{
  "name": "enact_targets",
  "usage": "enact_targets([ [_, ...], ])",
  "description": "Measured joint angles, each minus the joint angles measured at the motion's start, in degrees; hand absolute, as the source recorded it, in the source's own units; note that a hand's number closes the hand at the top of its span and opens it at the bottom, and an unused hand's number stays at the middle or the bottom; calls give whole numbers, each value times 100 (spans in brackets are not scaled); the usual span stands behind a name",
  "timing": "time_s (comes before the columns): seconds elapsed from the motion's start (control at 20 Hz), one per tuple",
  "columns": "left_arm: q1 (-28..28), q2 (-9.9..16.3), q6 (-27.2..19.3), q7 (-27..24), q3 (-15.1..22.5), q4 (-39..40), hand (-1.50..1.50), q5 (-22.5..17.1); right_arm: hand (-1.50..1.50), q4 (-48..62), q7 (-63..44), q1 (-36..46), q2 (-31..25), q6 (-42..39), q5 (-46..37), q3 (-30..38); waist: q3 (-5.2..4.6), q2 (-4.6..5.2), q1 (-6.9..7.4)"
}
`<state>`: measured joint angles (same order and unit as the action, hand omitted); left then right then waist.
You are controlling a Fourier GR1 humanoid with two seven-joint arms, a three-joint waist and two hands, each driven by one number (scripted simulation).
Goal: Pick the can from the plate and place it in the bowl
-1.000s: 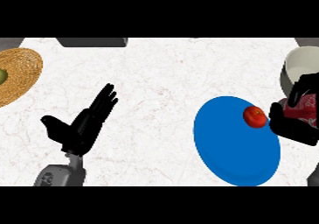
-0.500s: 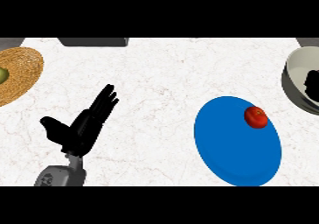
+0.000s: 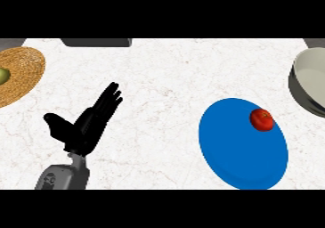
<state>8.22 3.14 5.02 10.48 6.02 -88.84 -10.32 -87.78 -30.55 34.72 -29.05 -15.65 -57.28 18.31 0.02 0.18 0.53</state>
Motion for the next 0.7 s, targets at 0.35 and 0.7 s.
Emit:
enact_targets([
  [0.35, -43, -66, 53, -118, 80, 18, 0, 65, 150, 2373, 1113, 443, -541, 1272, -359, 163, 3, 32, 94],
  [0.7, -15, -63, 117, -162, 79, 24, 0, 64, -150, 4627, 1475, 985, -963, 1795, -674, 320, 9, 82, 217],
])
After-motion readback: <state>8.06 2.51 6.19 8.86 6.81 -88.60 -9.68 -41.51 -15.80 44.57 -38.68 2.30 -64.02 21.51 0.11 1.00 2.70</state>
